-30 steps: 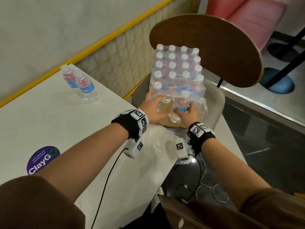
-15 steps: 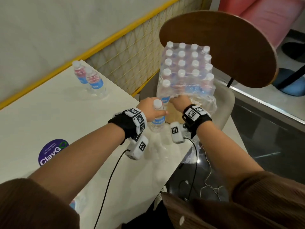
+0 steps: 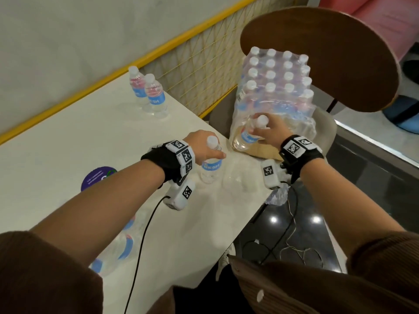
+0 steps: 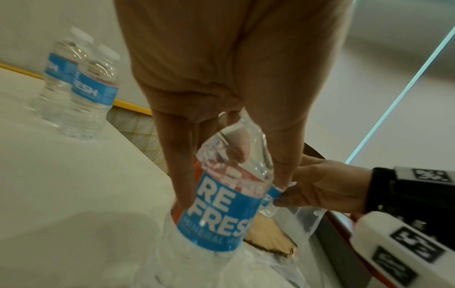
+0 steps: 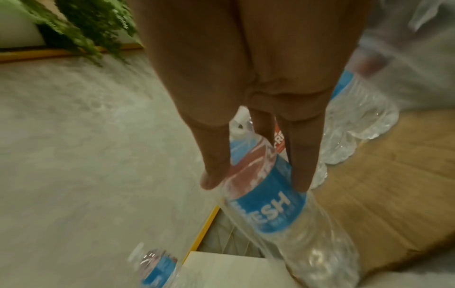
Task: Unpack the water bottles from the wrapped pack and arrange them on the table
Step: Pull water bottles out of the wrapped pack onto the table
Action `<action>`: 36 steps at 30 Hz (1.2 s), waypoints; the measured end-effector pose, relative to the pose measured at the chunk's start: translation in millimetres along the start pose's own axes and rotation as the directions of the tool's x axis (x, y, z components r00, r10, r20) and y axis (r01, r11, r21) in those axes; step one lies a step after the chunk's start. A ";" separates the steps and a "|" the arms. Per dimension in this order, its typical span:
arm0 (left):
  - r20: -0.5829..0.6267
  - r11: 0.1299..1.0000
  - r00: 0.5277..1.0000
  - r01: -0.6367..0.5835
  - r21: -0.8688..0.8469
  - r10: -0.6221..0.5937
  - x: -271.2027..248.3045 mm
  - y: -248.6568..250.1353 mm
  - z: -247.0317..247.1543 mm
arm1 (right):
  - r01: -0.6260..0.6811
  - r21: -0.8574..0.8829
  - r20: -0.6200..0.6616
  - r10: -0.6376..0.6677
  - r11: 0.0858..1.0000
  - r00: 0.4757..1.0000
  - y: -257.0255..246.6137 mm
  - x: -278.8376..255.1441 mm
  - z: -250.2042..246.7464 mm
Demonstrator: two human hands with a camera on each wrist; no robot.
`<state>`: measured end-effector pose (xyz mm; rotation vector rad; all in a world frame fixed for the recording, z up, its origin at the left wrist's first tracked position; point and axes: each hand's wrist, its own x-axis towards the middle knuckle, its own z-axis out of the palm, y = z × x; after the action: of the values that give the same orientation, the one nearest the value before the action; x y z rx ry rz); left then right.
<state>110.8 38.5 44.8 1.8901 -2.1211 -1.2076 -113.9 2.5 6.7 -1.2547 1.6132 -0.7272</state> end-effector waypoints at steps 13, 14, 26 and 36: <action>0.188 0.940 0.982 -0.069 0.334 0.005 -113.2 -71.9 6.3 | 0.327 -0.308 0.795 0.053 0.893 0.604 -31.6 -192.2 119.0; 0.193 0.936 0.981 -0.076 0.344 0.009 -119.6 -76.6 6.4 | 0.369 -0.324 0.821 0.065 0.871 0.567 -29.9 -203.8 135.7; 0.048 0.917 0.996 -0.084 0.390 0.071 -168.8 -110.1 16.7 | 0.287 -0.355 0.704 0.053 0.890 0.708 -22.5 -246.4 199.0; -0.040 0.832 0.910 -0.359 0.423 0.413 -234.7 -131.4 30.8 | 0.001 -0.121 0.454 0.055 0.993 0.889 -51.6 -214.9 183.6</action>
<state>261.1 263.6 52.1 1.4770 -2.6606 -0.5741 83.7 207.2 47.2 -1.3644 1.2907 -0.2854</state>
